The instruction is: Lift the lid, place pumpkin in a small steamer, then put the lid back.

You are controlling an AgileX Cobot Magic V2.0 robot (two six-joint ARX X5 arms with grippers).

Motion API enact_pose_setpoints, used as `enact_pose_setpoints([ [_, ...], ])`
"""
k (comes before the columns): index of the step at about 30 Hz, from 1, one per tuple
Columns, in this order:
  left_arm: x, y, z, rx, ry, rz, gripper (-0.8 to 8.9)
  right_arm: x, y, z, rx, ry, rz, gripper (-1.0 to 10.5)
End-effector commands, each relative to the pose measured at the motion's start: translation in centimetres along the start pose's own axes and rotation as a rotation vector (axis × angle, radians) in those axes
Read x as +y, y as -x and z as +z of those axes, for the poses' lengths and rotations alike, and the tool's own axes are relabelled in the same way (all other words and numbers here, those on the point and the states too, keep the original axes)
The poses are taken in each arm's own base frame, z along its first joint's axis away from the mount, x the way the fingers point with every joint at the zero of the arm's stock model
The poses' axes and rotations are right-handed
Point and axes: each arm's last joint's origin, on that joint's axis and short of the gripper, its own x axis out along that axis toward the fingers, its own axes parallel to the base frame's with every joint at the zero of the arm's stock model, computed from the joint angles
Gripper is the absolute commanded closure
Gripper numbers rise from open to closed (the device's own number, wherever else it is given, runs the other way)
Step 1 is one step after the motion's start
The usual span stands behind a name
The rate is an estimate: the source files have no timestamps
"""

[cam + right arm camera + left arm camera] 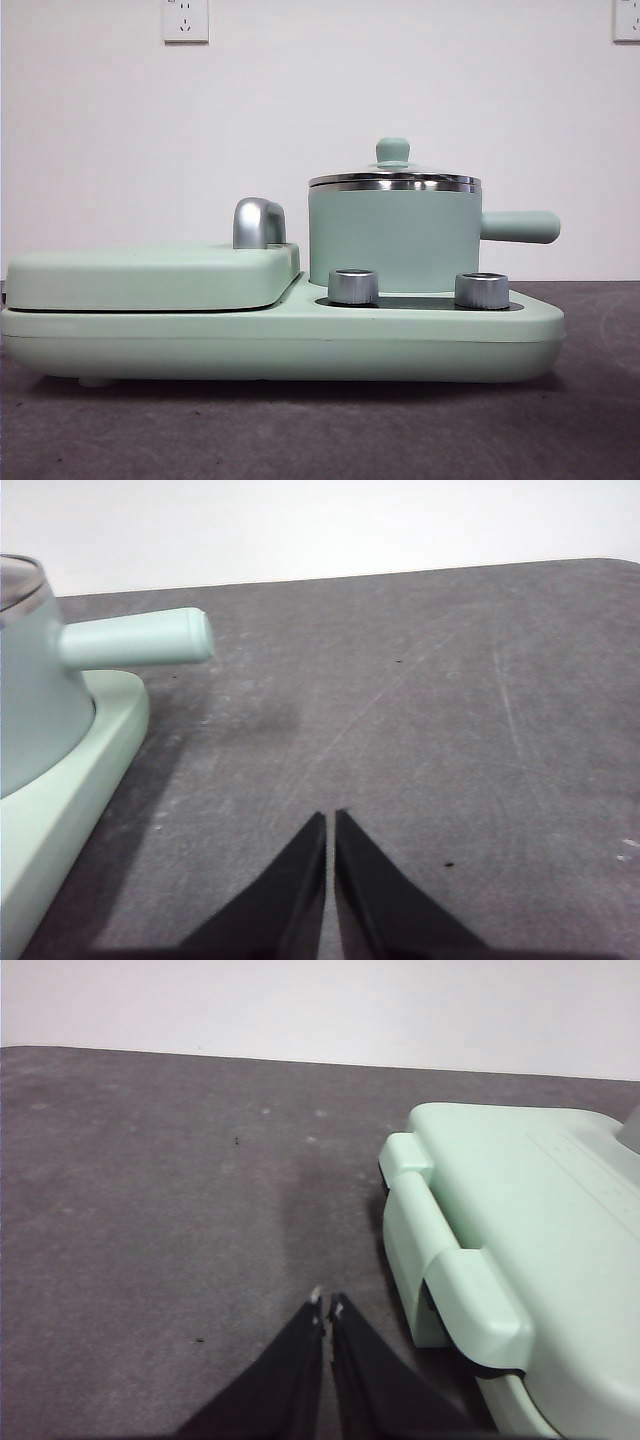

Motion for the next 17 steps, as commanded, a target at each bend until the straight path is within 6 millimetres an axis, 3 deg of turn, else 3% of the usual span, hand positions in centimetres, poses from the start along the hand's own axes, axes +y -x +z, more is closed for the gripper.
enact_pose_setpoints([
  [1,0.09,-0.18,-0.64,0.020,-0.007,0.004,7.98,-0.04,-0.04,-0.06,-0.006,0.009,-0.003,9.4],
  [17,0.19,-0.18,-0.63,0.019,-0.005,0.014,7.98,-0.04,-0.04,-0.06,-0.006,0.009,-0.003,9.4],
])
